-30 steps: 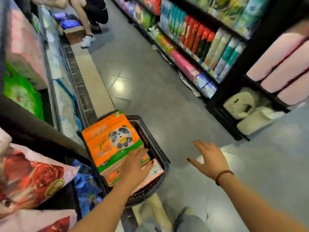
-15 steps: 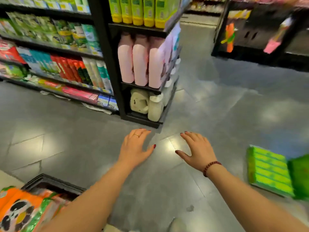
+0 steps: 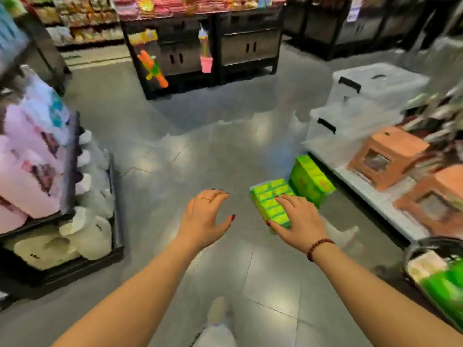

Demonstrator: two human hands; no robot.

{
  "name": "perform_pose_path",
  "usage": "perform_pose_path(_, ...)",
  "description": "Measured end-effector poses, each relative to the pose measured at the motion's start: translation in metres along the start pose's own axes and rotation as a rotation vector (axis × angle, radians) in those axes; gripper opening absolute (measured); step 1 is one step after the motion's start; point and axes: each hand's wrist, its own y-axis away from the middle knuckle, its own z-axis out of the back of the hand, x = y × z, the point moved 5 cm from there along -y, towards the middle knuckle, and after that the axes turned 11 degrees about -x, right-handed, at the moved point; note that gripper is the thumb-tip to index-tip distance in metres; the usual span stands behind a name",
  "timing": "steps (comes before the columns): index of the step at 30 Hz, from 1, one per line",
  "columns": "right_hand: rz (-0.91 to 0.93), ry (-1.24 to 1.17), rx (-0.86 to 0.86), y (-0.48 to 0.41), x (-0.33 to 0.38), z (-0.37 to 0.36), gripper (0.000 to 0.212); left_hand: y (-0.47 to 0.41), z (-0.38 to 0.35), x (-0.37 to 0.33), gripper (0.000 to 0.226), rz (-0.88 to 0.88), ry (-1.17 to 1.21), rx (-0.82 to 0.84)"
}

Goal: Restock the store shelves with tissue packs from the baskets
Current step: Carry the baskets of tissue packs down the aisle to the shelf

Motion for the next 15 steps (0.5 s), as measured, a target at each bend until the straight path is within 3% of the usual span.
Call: perform_pose_path(15,-0.638,0.185,-0.109,-0.051,-0.232,0.027,0.067,-0.242,-0.207,-0.135,0.050,-0.605,0.256,0.288)
